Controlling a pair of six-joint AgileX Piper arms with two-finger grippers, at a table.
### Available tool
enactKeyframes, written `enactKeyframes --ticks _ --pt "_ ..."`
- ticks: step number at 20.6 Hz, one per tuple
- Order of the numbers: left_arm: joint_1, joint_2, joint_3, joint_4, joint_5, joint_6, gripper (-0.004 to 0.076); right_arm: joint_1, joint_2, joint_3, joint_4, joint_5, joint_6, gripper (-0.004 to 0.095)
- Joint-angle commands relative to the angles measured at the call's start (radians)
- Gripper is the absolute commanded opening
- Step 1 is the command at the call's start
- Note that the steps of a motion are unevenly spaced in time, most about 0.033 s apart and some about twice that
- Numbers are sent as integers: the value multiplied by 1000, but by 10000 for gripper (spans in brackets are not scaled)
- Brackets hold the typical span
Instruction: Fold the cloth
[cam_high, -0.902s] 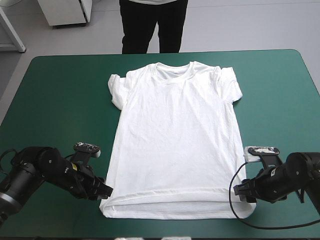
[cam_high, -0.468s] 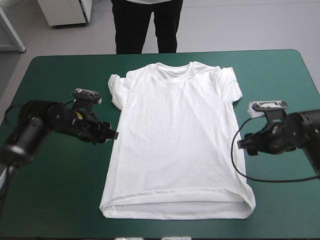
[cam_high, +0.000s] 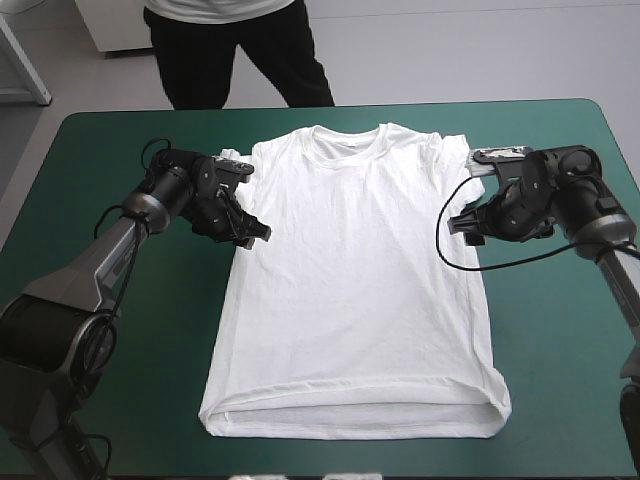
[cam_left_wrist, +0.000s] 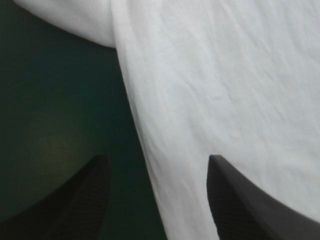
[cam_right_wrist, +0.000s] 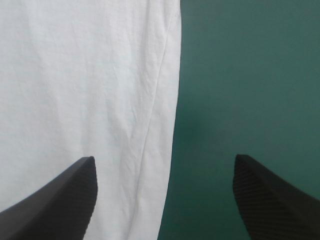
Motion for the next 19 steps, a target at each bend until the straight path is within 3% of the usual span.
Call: enactKeyframes --ticks 1,9,11,14,19 --pt "0 -6 -50 5 -54 -24 427 0 9 -69 -10 -49 -11 716" --pt "0 119 -52 -46 -46 -28 403 0 110 -75 -10 -134 -14 716" --pt "0 125 -52 -65 -46 -28 281 0 152 -98 14 -143 -25 716" --pt "0 125 -52 -63 -46 -11 -10 0 239 -177 46 -142 -38 716" --pt "0 125 -52 -64 -30 -1 -9 0 333 -232 34 -130 -30 715"
